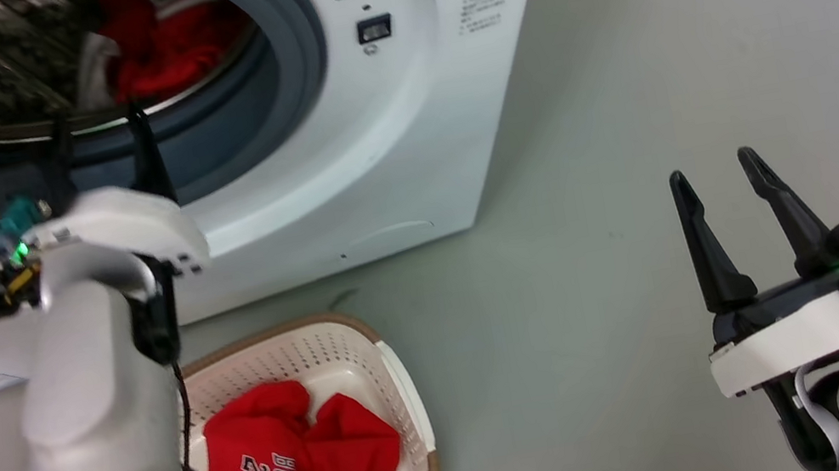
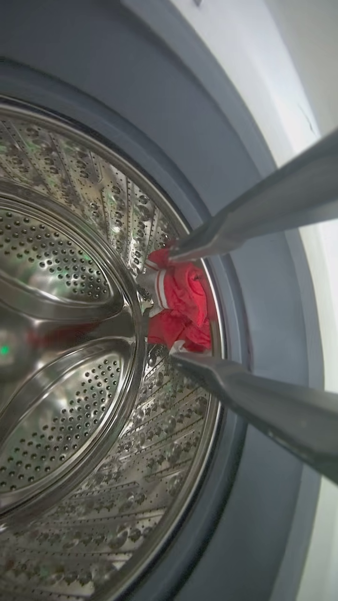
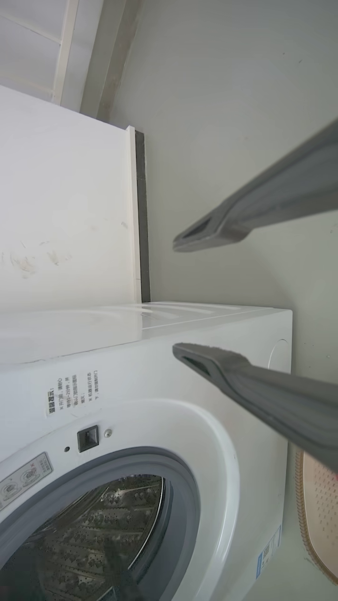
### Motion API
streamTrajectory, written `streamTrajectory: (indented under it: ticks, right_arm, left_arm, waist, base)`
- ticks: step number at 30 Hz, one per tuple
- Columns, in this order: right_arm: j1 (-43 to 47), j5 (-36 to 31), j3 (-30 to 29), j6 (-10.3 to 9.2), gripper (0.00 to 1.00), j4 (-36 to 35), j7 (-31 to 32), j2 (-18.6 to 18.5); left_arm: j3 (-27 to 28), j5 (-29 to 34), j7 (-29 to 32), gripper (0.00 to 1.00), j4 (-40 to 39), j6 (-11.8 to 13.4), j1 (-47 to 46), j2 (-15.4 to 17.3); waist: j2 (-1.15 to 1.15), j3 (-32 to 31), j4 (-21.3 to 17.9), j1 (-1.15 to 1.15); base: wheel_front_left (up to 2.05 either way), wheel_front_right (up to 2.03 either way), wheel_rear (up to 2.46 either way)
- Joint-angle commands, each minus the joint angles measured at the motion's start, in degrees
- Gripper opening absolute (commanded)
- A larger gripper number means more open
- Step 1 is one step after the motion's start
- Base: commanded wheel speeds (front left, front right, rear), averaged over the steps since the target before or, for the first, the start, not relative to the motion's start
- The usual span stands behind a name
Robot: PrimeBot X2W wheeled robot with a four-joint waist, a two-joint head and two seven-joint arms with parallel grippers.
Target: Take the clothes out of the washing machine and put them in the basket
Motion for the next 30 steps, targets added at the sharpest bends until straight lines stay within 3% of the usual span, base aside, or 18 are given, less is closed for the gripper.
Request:
streamTrajectory:
  ticks: [1, 15, 30]
  right_arm:
    - [-1.38, 0.53, 0.43, -0.02, 1.00, 0.42, -0.73, 0.06]
    - [-6.87, 5.49, 5.41, -0.03, 1.00, 4.89, -3.58, 0.08]
    - [-9.76, 9.67, 9.07, -0.03, 1.00, 4.79, -3.67, 0.08]
  left_arm:
    - [0.08, -0.34, 0.84, 1.00, 2.13, -0.41, -2.83, 0.95]
    - [0.03, -0.90, 16.69, 1.00, 17.95, -1.60, -25.18, 9.92]
    - [0.31, -2.42, 40.84, 1.00, 23.80, 2.07, -40.53, 14.87]
  waist:
    - [0.00, 3.49, -2.41, 0.00]
    - [0.00, 13.36, -9.14, 0.00]
    - [0.00, 19.86, -15.06, 0.00]
  base:
    - [0.00, 0.00, 0.00]
    - [0.00, 0.00, 0.00]
    - [0.00, 0.00, 0.00]
